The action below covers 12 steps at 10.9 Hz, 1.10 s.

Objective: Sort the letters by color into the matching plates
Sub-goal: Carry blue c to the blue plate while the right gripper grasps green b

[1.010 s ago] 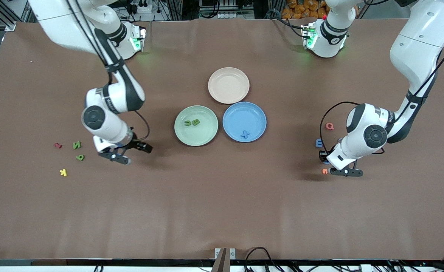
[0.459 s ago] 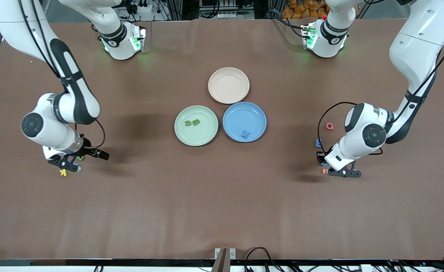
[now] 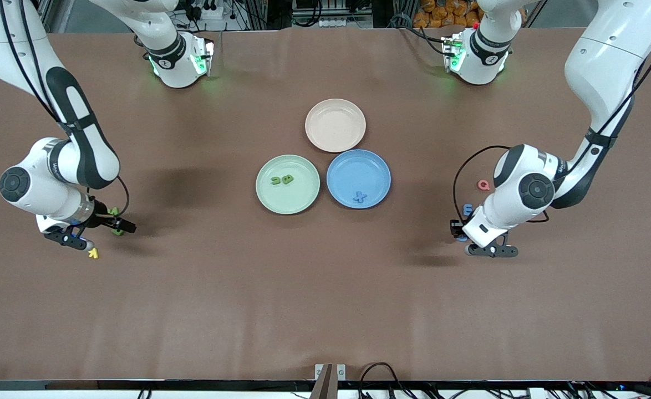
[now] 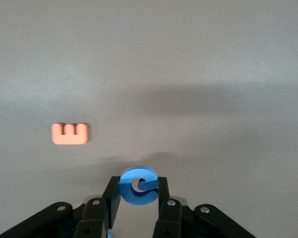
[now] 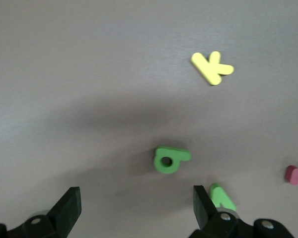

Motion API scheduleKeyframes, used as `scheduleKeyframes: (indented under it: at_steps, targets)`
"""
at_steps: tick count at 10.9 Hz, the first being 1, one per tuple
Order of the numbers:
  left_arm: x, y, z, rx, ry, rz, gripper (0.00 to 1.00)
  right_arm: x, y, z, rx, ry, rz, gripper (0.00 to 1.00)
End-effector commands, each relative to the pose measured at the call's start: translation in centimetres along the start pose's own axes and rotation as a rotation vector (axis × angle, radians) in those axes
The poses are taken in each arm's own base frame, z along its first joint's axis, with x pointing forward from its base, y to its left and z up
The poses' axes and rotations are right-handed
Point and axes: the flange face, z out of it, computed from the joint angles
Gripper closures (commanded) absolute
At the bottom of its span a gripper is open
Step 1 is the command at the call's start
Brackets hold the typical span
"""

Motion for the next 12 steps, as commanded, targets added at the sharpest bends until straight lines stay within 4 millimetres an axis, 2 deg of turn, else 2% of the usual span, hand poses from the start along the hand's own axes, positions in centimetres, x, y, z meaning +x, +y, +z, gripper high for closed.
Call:
scheduleKeyframes:
  at_steps: [1,6,9,12]
  targets:
    - [0.3,2.6,-2.6,0.000,-0.024,-0.043,1.00,0.6,1.4,1.1,0.010,0.013,-0.003,0.00]
    - [0.2,6.2,-3.7,0.016,-0.044,-0.082,1.00,0.9,1.6,4.0,0.016,0.048,0.004,0.00]
    - [0.0,8.3,-4.3,0.031,-0.054,-0.104,1.00,0.9,1.5,4.2,0.017,0.050,0.001,0.00]
    - [-2.1,13.8,-4.0,0.053,-0.072,-0.162,1.00,0.9,1.0,4.2,0.018,0.052,-0.003,0.00]
